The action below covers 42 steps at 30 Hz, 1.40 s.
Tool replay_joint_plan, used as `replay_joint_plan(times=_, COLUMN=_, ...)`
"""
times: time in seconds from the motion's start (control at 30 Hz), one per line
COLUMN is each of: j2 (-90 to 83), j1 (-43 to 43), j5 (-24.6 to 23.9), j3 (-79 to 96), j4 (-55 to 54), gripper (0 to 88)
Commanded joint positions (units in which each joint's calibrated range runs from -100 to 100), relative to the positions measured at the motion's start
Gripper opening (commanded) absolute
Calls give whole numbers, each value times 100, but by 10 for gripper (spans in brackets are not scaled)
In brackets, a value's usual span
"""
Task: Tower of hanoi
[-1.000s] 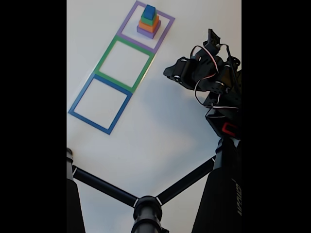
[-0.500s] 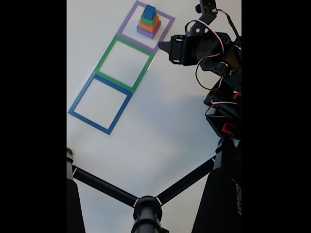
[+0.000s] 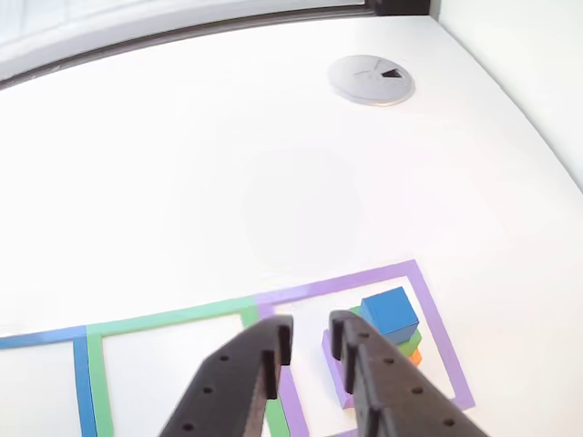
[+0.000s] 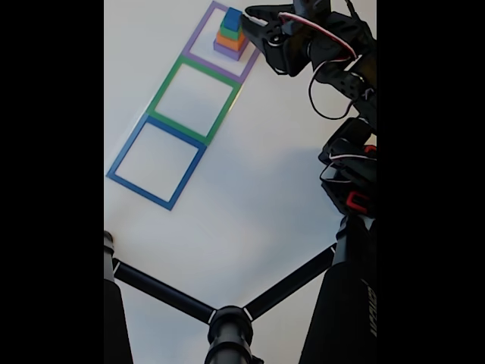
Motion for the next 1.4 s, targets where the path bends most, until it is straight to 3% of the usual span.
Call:
replay_joint_plan(times=0.0, j2=676, j1=-256, j5=432, j3=-1754, j4=1410, gripper=2)
replay_joint_plan(times=0.23, j2=789, j1=-332, j5=432, j3=-2463, j4=2430, gripper=6)
replay_joint_plan(times=0.67, j2=378, j1=981, j5=432, j3=-2045, j4=2470, gripper=161)
replay_joint_plan(times=1.0, j2=-50, j1=2017, j5=432, j3=-1354, j4=2195, gripper=211)
replay_joint_plan(times=1.17, j2=-244, j1=2199, j5=432, j3=-345, j4=1191, gripper=212)
replay_joint_plan(times=1.37, j2=-131, j1=2276, j5=432, j3=1300, j4=-1181, gripper=217)
